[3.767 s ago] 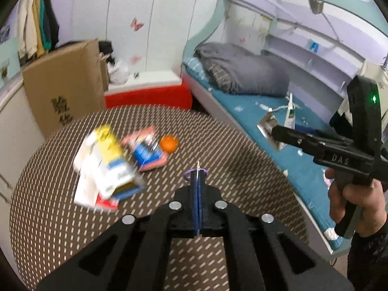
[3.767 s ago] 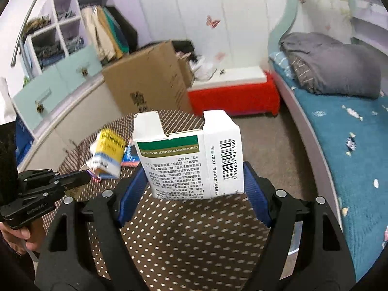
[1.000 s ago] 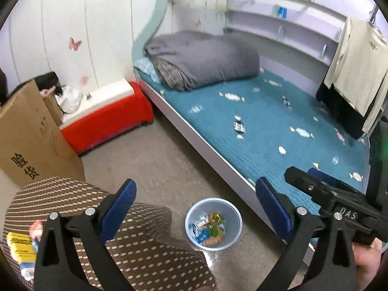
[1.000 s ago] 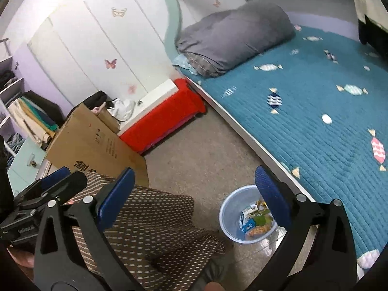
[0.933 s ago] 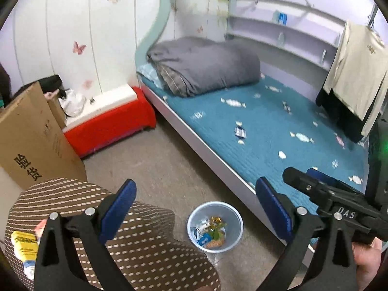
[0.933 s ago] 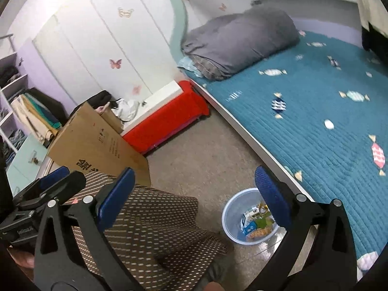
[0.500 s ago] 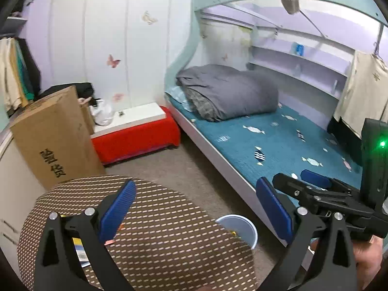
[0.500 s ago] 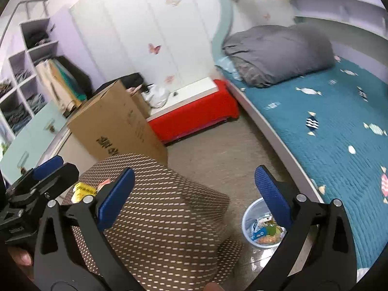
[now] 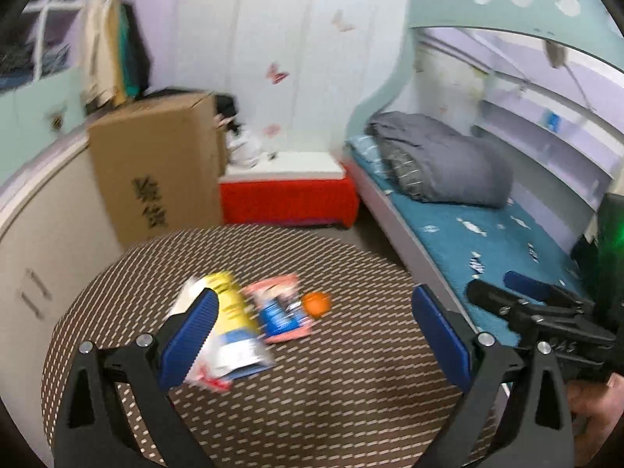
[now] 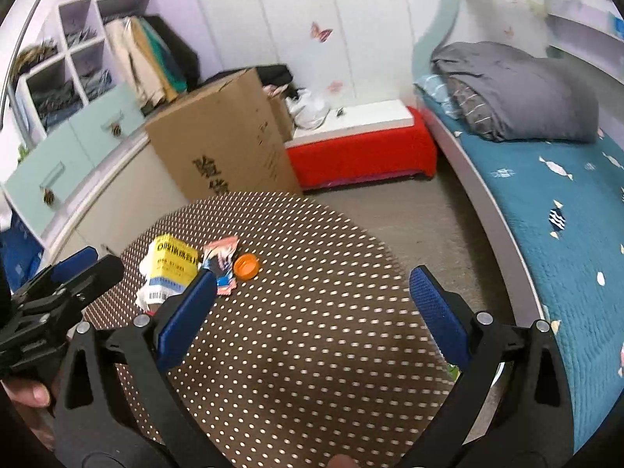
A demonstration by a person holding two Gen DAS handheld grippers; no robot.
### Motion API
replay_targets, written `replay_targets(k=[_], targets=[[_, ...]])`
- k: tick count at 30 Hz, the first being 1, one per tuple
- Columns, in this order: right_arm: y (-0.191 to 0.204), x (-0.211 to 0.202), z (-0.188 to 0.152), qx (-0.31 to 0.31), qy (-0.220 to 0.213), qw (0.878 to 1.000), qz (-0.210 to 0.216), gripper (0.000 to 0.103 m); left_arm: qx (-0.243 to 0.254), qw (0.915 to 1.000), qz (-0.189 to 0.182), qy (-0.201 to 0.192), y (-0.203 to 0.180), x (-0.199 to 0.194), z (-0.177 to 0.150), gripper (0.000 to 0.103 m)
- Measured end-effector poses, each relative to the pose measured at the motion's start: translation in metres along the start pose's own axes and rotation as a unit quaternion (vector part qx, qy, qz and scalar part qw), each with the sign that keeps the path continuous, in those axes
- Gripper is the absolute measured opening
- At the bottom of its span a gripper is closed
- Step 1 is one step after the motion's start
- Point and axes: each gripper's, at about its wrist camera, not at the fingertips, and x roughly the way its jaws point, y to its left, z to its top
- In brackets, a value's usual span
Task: Collect trash
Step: 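Grasp the yellow-white carton with the left tool while the right tool grasps the orange cap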
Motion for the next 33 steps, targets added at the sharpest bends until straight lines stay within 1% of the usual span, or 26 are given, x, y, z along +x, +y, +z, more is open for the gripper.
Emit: replay_targets(k=[3, 6, 10, 14, 16, 18, 21, 22, 23, 24, 26, 27, 29, 30, 31, 32, 33], targets=[[0.011, 0.013, -0.003, -0.01, 0.014, 1.0, 0.005, 0.097, -0.021, 0.9993, 0.027, 0.015, 0.029, 0.013, -0.013, 0.097], [0.016, 0.024, -0.005, -0.022, 0.024, 0.999, 0.006, 0.097, -0.036, 0.9984, 0.034, 0.029, 0.048, 0.027, -0.019, 0.097], [0.019, 0.04, -0.008, -0.033, 0.037, 0.999, 0.003, 0.097, -0.032, 0.9978, 0.043, 0.039, 0.056, 0.04, -0.024, 0.097], [0.024, 0.066, -0.009, -0.049, 0.053, 0.997, -0.003, 0.097, -0.011, 0.9968, 0.058, 0.054, 0.051, 0.056, -0.028, 0.097], [0.028, 0.078, -0.01, -0.057, 0.065, 0.996, -0.005, 0.097, -0.01, 0.9962, 0.055, 0.067, 0.054, 0.066, -0.03, 0.089], [0.03, 0.089, -0.011, -0.064, 0.073, 0.995, -0.006, 0.097, -0.02, 0.995, 0.029, 0.094, 0.056, 0.08, -0.031, 0.058], [0.039, 0.104, -0.011, -0.084, 0.08, 0.993, -0.003, 0.096, -0.01, 0.9938, 0.021, 0.109, 0.053, 0.092, -0.034, 0.046], [0.043, 0.108, -0.01, -0.091, 0.082, 0.992, -0.001, 0.096, -0.007, 0.9937, 0.02, 0.11, 0.053, 0.094, -0.034, 0.044], [0.047, 0.112, -0.01, -0.099, 0.083, 0.992, 0.002, 0.094, -0.004, 0.9941, 0.015, 0.108, 0.053, 0.093, -0.034, 0.04], [0.051, 0.117, -0.01, -0.108, 0.083, 0.991, 0.004, 0.092, -0.003, 0.9941, 0.014, 0.107, 0.053, 0.093, -0.034, 0.039], [0.054, 0.125, -0.008, -0.113, 0.084, 0.99, 0.002, 0.083, -0.002, 0.9943, 0.015, 0.105, 0.053, 0.092, -0.035, 0.038], [0.055, 0.13, -0.006, -0.115, 0.085, 0.99, 0.002, 0.081, -0.003, 0.9943, 0.016, 0.105, 0.054, 0.091, -0.036, 0.038], [0.057, 0.139, -0.004, -0.12, 0.091, 0.989, -0.001, 0.073, -0.004, 0.9944, 0.017, 0.104, 0.057, 0.088, -0.039, 0.038], [0.059, 0.143, -0.003, -0.122, 0.094, 0.988, 0.002, 0.072, -0.003, 0.9944, 0.018, 0.104, 0.057, 0.087, -0.038, 0.038], [0.06, 0.146, -0.001, -0.126, 0.095, 0.987, 0.004, 0.066, -0.001, 0.9944, 0.019, 0.104, 0.057, 0.085, -0.039, 0.039], [0.063, 0.149, -0.001, -0.133, 0.098, 0.986, 0.004, 0.053, 0.003, 0.9944, 0.024, 0.103, 0.057, 0.086, -0.039, 0.04], [0.067, 0.152, -0.002, -0.144, 0.1, 0.985, 0.0, 0.047, 0.007, 0.9943, 0.029, 0.102, 0.056, 0.086, -0.038, 0.042]])
